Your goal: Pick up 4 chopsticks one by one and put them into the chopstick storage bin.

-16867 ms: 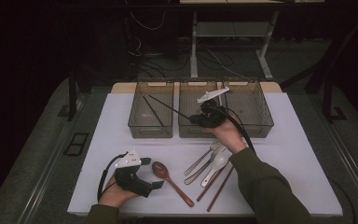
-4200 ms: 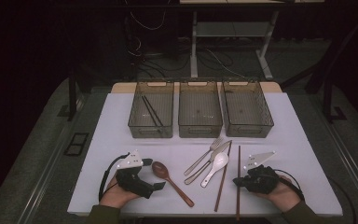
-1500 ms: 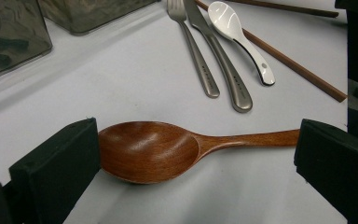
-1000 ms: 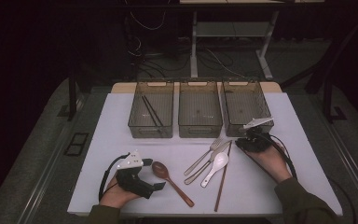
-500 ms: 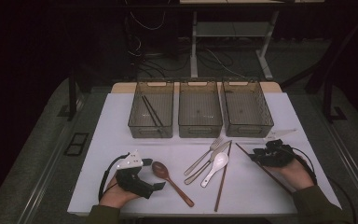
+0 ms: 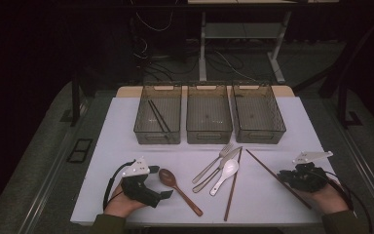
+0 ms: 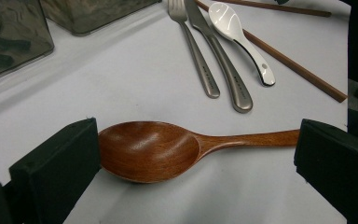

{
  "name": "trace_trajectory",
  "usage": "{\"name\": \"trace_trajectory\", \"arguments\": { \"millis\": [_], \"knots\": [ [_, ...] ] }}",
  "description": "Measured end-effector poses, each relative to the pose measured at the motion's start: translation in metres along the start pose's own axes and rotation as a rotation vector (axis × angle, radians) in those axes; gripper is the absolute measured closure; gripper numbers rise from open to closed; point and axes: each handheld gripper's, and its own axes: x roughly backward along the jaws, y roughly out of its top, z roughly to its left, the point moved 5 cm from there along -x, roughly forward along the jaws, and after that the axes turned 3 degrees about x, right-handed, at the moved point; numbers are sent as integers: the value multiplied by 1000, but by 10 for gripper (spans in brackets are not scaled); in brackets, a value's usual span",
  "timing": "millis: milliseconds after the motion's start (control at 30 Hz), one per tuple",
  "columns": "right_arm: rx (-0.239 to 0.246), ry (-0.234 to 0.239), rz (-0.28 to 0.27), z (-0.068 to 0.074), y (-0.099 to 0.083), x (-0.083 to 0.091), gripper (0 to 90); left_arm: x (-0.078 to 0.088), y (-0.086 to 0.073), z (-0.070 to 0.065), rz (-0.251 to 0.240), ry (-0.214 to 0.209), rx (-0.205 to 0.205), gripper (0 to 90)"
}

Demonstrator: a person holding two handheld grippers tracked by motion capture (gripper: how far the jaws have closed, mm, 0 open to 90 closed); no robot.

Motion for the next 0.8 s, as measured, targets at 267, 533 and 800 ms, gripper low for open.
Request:
{"name": "trace_trajectory", "arguments": {
  "millis": [267,533,800],
  "knots": [
    [-6,26,29,4,-5,-4,816,1,0,0,-2,2,1,0],
    [-22,24,48,4,-5,-7,818,0,0,0,2,1,-3,0],
    [-53,45,38,1,-5,-6,841,1,0,0,2,1,-5,0]
  ]
}}
